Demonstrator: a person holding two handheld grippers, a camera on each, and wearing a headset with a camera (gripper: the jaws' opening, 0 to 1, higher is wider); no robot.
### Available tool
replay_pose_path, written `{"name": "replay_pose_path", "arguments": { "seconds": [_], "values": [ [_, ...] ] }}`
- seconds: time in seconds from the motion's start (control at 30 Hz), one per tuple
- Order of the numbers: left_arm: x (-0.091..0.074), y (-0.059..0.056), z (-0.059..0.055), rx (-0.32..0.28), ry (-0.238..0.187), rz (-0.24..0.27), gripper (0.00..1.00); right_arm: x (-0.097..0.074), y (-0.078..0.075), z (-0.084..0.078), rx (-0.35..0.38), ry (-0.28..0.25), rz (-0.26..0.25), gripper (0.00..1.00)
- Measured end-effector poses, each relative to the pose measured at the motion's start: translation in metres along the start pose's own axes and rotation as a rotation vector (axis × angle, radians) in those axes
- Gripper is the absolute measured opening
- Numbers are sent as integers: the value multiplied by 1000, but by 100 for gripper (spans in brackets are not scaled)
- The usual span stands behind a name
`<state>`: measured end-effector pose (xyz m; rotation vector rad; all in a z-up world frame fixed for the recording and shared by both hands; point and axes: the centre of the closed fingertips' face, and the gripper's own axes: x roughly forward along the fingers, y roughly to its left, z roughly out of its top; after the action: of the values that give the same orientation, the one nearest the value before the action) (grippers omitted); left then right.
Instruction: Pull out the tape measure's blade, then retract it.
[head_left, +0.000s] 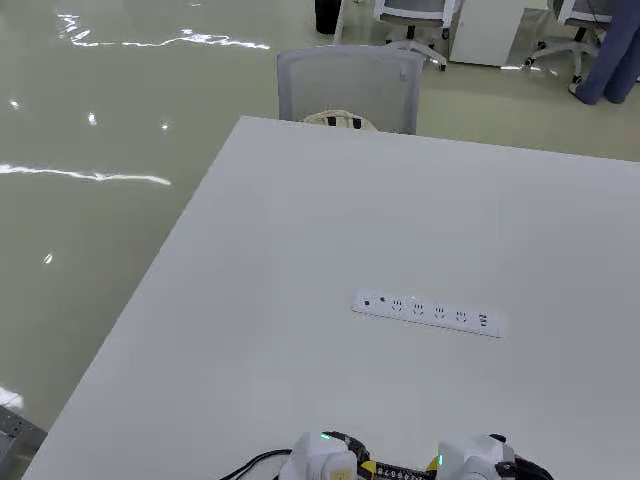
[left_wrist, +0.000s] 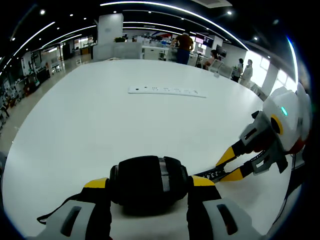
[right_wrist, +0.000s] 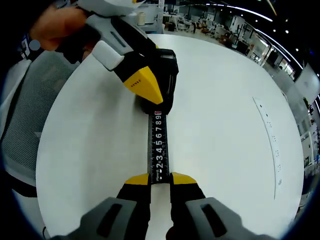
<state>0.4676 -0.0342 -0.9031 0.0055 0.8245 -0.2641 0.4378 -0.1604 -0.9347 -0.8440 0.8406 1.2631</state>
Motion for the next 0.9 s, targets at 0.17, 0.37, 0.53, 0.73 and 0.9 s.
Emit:
{"name": "replay_pose_path", "arguments": {
  "seconds": [0.17, 0.37, 0.53, 0.73, 0.9],
  "values": [
    [0, 0, -1, 0, 1, -1, 57, 3, 0, 5, -2, -7, 1, 13],
    [0, 0, 0, 1, 4, -2, 57, 6, 0, 12, -4, -11, 2, 13],
    [1, 0, 0, 0, 6, -2, 57, 9, 0, 17, -6, -12, 4, 13],
    [0, -1, 0, 0, 8, -2, 57, 13, 0, 24, -10, -15, 6, 13],
    [1, 0, -1, -1, 11, -2, 57, 15, 0, 30, -15, -15, 7, 13]
  ]
}}
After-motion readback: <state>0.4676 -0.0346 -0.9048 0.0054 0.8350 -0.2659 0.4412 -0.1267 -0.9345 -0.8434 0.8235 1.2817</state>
